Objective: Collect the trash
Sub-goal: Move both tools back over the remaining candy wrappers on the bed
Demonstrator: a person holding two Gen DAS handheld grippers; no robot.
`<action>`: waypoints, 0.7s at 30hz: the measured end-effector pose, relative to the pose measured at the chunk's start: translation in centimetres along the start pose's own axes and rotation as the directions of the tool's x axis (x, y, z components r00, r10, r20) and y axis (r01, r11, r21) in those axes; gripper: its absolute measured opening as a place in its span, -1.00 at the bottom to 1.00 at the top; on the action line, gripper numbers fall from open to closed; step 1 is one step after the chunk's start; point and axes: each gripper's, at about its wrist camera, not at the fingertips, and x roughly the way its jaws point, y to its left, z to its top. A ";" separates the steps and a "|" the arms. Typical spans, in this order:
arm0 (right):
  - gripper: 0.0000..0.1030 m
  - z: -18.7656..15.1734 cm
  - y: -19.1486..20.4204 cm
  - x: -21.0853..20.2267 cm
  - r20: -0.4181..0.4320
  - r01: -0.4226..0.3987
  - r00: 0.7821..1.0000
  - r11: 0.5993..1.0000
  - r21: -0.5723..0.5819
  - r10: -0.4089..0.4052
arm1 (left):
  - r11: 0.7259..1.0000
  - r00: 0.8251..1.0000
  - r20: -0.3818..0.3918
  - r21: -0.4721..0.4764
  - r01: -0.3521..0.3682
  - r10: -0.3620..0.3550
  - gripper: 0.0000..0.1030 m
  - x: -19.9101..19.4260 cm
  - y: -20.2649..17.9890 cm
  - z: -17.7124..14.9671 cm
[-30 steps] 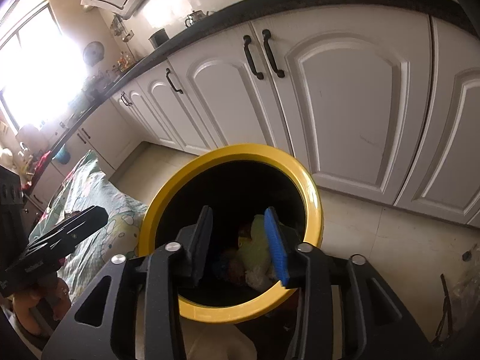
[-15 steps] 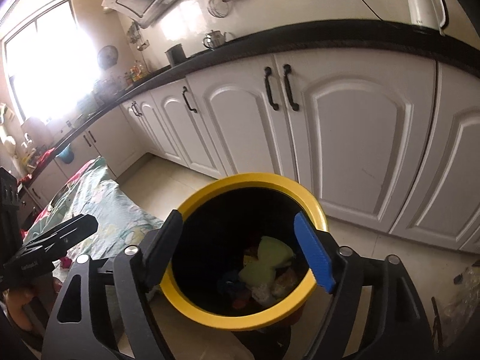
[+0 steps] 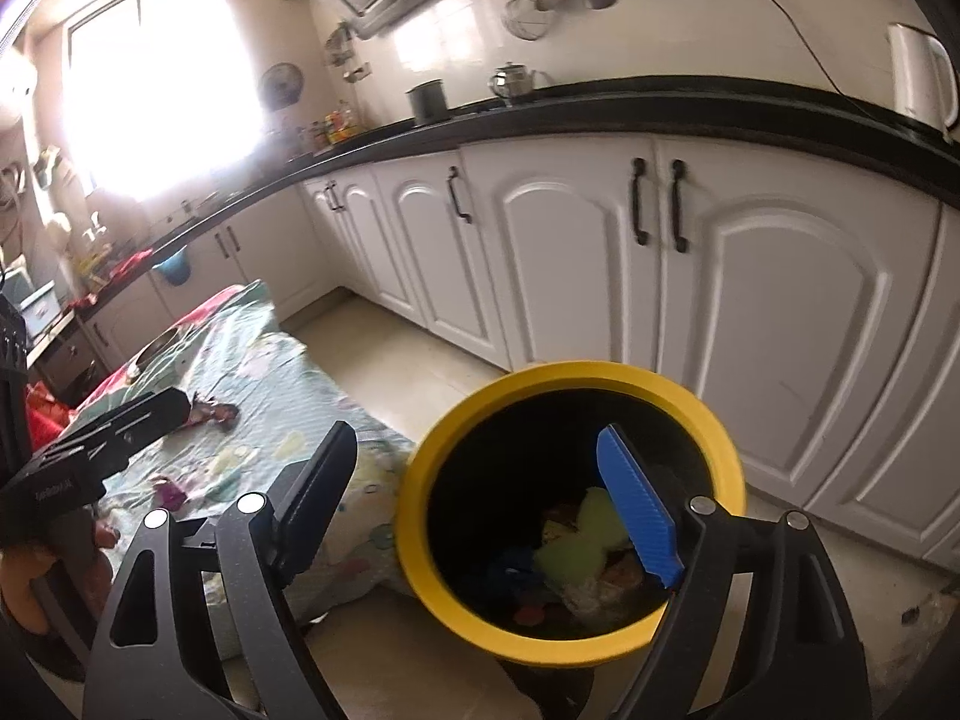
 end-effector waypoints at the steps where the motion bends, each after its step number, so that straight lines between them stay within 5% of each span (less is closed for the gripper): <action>1: 0.57 0.0 0.4 0.1 -0.001 -0.007 1.000 1.000 -0.008 0.007 | 1.000 1.000 0.003 -0.005 -0.007 0.007 0.79 -0.2 0.4 0.0; 21: 0.57 0.3 12.6 4.8 -0.101 -0.206 0.977 0.955 -0.215 0.188 | 0.976 0.978 0.057 -0.087 -0.198 0.203 0.79 -4.9 9.2 -0.5</action>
